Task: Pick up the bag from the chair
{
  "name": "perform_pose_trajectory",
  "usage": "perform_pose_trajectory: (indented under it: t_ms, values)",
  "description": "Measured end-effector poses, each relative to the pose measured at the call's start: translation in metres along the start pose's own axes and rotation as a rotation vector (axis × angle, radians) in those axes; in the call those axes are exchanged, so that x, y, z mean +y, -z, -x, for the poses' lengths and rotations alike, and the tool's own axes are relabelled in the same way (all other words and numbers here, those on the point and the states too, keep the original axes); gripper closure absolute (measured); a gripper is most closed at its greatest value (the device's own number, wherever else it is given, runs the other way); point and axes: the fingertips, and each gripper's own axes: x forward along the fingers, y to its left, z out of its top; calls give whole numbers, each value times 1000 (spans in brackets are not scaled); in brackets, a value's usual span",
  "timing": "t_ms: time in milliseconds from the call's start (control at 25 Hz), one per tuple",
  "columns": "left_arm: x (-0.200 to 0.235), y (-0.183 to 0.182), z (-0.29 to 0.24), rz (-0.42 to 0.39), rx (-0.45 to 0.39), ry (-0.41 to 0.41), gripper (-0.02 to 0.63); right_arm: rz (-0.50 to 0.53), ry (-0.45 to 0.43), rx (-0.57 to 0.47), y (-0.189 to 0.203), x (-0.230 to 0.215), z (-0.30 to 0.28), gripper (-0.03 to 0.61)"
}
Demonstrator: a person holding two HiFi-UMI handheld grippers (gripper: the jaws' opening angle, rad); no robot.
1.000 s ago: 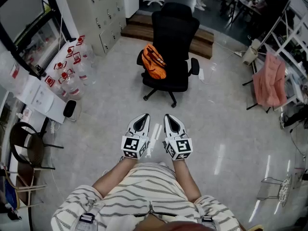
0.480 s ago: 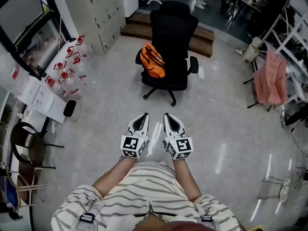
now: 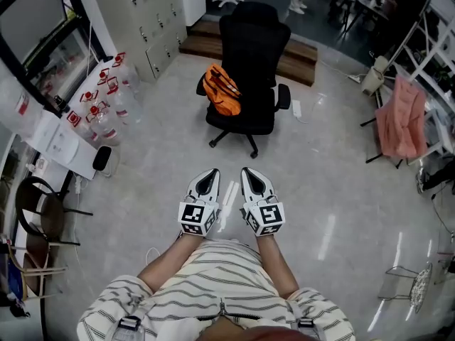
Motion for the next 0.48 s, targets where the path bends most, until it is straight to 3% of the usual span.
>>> perform_pose_trajectory:
  t_ms: [480]
  values:
    - [-13, 21, -9, -6, 47, -44, 591, -19, -51, 21, 14, -14, -6, 560]
